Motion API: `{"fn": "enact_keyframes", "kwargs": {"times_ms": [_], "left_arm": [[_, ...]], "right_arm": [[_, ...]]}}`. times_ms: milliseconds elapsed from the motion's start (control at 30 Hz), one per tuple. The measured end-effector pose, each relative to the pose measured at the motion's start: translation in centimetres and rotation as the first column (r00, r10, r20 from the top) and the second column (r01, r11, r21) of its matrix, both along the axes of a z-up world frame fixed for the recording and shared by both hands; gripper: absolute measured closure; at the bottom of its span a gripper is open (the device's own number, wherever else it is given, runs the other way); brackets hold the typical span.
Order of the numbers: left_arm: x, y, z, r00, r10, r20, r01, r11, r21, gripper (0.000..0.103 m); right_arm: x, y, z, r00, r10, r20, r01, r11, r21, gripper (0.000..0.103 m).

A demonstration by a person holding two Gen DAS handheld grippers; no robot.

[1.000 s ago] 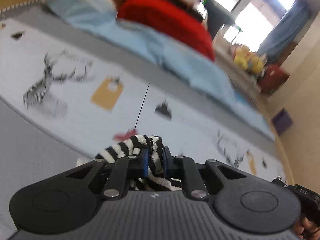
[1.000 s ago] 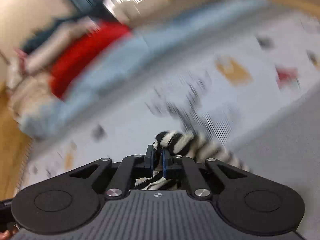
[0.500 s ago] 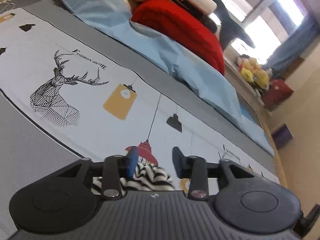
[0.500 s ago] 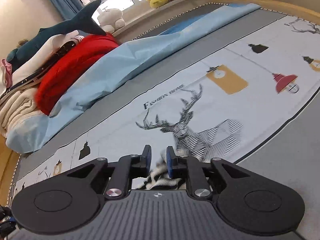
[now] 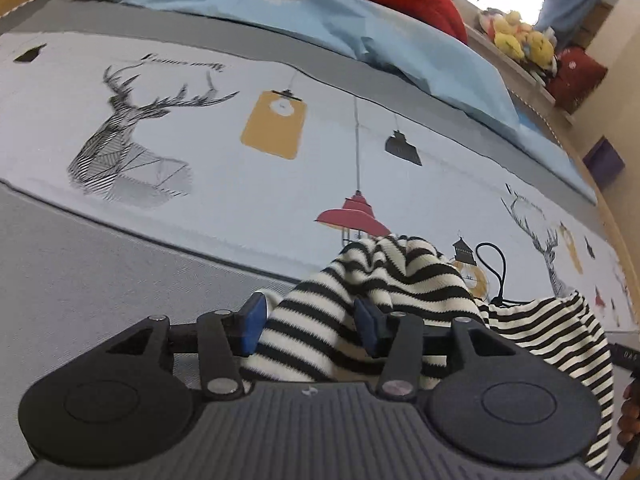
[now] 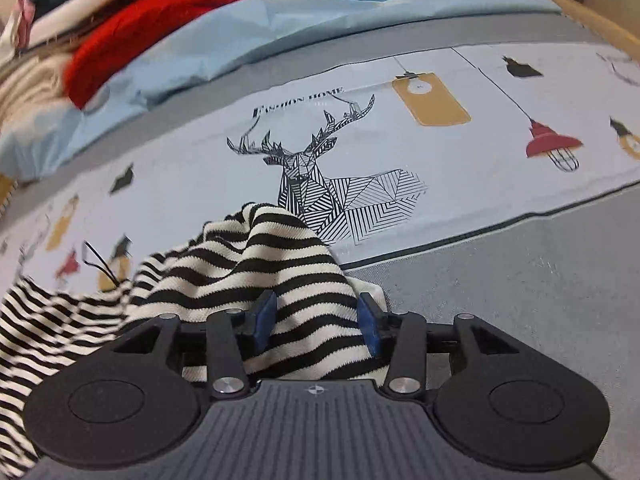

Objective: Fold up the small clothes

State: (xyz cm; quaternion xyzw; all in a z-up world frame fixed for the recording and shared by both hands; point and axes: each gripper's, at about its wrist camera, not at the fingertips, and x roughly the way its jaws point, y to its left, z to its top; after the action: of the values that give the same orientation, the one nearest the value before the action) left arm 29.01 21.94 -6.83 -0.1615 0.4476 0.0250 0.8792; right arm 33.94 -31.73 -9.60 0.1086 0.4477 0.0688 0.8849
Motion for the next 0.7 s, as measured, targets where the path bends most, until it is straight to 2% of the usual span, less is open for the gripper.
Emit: {"fn": "enact_keyframes", "kwargs": {"times_ms": [100,133,167,200,233,267,333,400,467,500,567,633,667,700], "left_arm": [[0.5,-0.9,-0.6,0.999,-0.041,0.000,0.041,0.998,0.038,0.049],[0.7,-1.1,-0.7,0.999,-0.055,0.000,0.055,0.997,0.051,0.051],[0.8,-1.3,-0.8,0.998,-0.069,0.005,0.069,0.996,0.062,0.053],[0.8,-1.4,-0.8,0.996,-0.092,0.017,0.090,0.993,0.070,0.075],[0.9,-1.6,-0.7,0.993,-0.118,0.021,0.116,0.990,0.080,0.101],[0.9,-1.6,-0.4,0.991,-0.134,0.029,0.130,0.986,0.104,0.100],[0.5,-1.4,1.1,0.990,-0.108,0.090,0.092,0.981,0.169,0.101],[-0.2,-0.2,3.0,0.980,-0.038,0.196,0.008,0.989,0.151,0.101],[-0.5,0.2,3.6,0.971,0.008,0.240,-0.046,0.987,0.151,0.101],[-0.4,-0.1,3.4,0.973,0.008,0.231,-0.050,0.984,0.173,0.102],[0.3,-0.7,2.0,0.989,0.003,0.146,-0.033,0.979,0.203,0.101],[0.9,-0.9,0.3,1.000,-0.010,0.010,0.008,0.983,0.181,0.100],[0.8,-1.0,0.5,1.000,-0.012,0.001,0.012,0.981,0.193,0.100],[0.2,-1.1,1.3,0.999,-0.012,0.031,0.006,0.980,0.201,0.099]], "right_arm": [[0.4,1.2,0.2,0.999,0.030,0.019,-0.029,0.999,-0.038,0.057],[0.5,1.5,0.3,0.999,0.046,0.025,-0.045,0.998,-0.040,0.062],[0.6,1.7,0.3,0.998,0.060,0.031,-0.058,0.997,-0.042,0.073],[0.8,2.0,0.3,0.997,0.074,0.036,-0.073,0.996,-0.047,0.077],[0.9,2.1,0.2,0.996,0.082,0.037,-0.080,0.995,-0.054,0.087],[1.1,2.2,0.1,0.995,0.089,0.035,-0.087,0.994,-0.062,0.098],[1.3,2.1,0.3,0.995,0.081,0.051,-0.078,0.994,-0.071,0.100],[1.3,1.5,1.6,0.993,0.026,0.113,-0.020,0.998,-0.052,0.100],[1.2,0.3,3.5,0.978,-0.049,0.200,0.043,0.998,0.035,0.100],[1.1,0.1,4.0,0.970,-0.069,0.232,0.060,0.997,0.048,0.100],[1.2,0.6,3.7,0.963,-0.074,0.258,0.076,0.997,0.003,0.100],[2.0,1.0,1.9,0.982,-0.074,0.172,0.081,0.996,-0.037,0.099],[2.4,1.1,0.9,0.992,-0.067,0.110,0.072,0.997,-0.034,0.097],[2.6,1.3,0.4,0.996,-0.068,0.066,0.071,0.996,-0.046,0.095]]}}
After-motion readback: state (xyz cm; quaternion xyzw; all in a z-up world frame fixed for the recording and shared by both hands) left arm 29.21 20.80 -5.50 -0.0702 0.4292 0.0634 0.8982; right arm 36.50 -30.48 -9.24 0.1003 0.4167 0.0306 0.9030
